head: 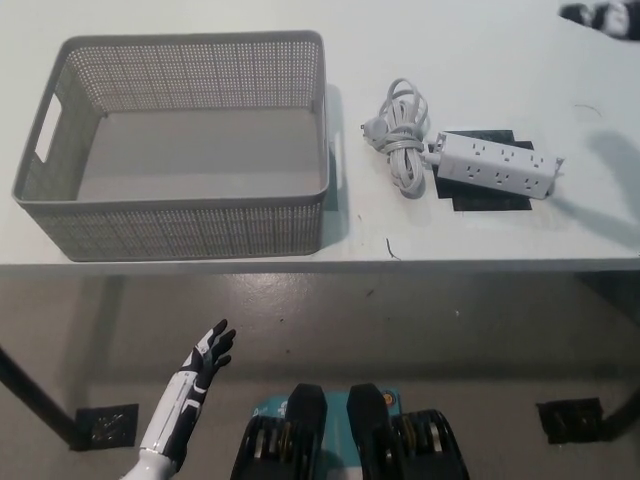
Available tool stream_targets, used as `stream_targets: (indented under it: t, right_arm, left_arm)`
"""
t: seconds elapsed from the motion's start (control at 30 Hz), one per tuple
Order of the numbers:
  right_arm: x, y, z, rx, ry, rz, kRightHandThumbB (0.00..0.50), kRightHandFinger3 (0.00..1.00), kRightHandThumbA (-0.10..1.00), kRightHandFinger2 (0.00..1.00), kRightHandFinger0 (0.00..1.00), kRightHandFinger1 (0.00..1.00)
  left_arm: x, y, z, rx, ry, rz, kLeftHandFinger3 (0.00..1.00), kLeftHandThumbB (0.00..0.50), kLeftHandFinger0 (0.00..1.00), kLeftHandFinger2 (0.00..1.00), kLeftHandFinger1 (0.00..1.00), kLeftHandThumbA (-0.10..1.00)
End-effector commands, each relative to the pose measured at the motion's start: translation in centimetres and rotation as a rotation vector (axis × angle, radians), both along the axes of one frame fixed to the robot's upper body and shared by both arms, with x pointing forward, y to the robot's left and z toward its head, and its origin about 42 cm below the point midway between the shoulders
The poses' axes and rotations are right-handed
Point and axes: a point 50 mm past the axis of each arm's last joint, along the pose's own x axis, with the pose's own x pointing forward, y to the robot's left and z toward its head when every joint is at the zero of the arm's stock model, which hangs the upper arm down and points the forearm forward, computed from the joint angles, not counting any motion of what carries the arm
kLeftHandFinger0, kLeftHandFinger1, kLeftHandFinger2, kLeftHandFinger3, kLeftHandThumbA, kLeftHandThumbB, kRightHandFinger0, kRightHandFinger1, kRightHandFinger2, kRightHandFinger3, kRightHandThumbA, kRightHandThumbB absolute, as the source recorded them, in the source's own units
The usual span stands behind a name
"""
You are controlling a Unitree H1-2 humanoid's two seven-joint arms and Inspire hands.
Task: Use the right hand to pick up a power strip and put it into a container on the left side
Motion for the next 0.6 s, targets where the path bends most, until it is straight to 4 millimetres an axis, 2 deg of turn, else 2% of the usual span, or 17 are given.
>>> stream_targets:
  t: [0.0, 0.03, 0.07, 0.1, 0.13, 0.17, 0.2, 0.23, 0.27, 0.43, 0.5, 0.57]
  right_arm:
    - [6.3, 2.3, 12.6, -0.375, 0.370, -0.192, 0.312, 1.00, 1.00, 1.00, 1.00, 1.00]
    - [6.9, 2.8, 12.7, -0.415, 0.378, -0.201, 0.284, 1.00, 1.00, 1.00, 1.00, 1.00]
    - [7.2, 3.1, 12.7, -0.439, 0.382, -0.211, 0.301, 1.00, 1.00, 1.00, 1.00, 1.00]
    - [8.2, 4.3, 12.7, -0.434, 0.435, -0.246, 0.350, 1.00, 1.00, 1.00, 1.00, 1.00]
    - [8.8, 4.8, 12.6, -0.449, 0.453, -0.224, 0.357, 1.00, 1.00, 1.00, 1.00, 1.00]
    - [9.5, 5.5, 12.4, -0.494, 0.475, -0.150, 0.328, 1.00, 1.00, 1.00, 1.00, 1.00]
    - [10.0, 5.9, 12.2, -0.519, 0.495, -0.107, 0.319, 1.00, 1.00, 1.00, 1.00, 1.00]
    - [11.3, 6.8, 11.7, -0.553, 0.529, -0.077, 0.279, 1.00, 1.00, 1.00, 1.00, 1.00]
    - [11.8, 7.3, 11.3, -0.563, 0.541, -0.077, 0.284, 1.00, 1.00, 1.00, 1.00, 1.00]
    - [13.6, 9.2, 9.0, -0.504, 0.655, -0.154, 0.411, 1.00, 1.00, 1.00, 1.00, 1.00]
    - [13.9, 9.8, 8.2, -0.544, 0.675, -0.165, 0.405, 1.00, 1.00, 1.00, 1.00, 1.00]
    - [14.2, 10.4, 7.5, -0.532, 0.691, -0.170, 0.356, 1.00, 1.00, 1.00, 1.00, 1.00]
  left_arm:
    - [1.0, 1.4, 1.4, 0.011, -0.083, -0.002, 1.00, 0.279, 1.00, 1.00, 1.00, 1.00]
    - [1.0, 1.5, 1.4, 0.011, -0.084, 0.000, 1.00, 0.277, 1.00, 1.00, 1.00, 1.00]
    - [1.0, 1.5, 1.4, 0.011, -0.084, 0.001, 1.00, 0.277, 1.00, 1.00, 1.00, 1.00]
    - [1.1, 1.6, 1.4, 0.012, -0.084, 0.005, 1.00, 0.277, 1.00, 1.00, 1.00, 1.00]
    - [1.1, 1.6, 1.4, 0.012, -0.084, 0.007, 1.00, 0.277, 1.00, 1.00, 1.00, 1.00]
    - [1.1, 1.7, 1.4, 0.013, -0.085, 0.009, 1.00, 0.276, 1.00, 1.00, 1.00, 1.00]
    - [1.1, 1.7, 1.4, 0.015, -0.085, 0.009, 1.00, 0.275, 1.00, 1.00, 1.00, 1.00]
    - [1.0, 1.8, 1.4, 0.023, -0.085, 0.010, 1.00, 0.274, 1.00, 1.00, 1.00, 1.00]
    - [0.9, 1.9, 1.4, 0.029, -0.086, 0.013, 1.00, 0.273, 1.00, 1.00, 1.00, 1.00]
    - [-0.1, 1.9, 0.8, 0.036, -0.072, 0.016, 1.00, 0.284, 1.00, 1.00, 1.00, 1.00]
    - [-0.4, 2.0, 0.5, 0.032, -0.064, 0.017, 1.00, 0.284, 1.00, 1.00, 1.00, 1.00]
    - [-0.7, 2.0, 0.3, 0.037, -0.064, 0.016, 1.00, 0.286, 1.00, 1.00, 1.00, 1.00]
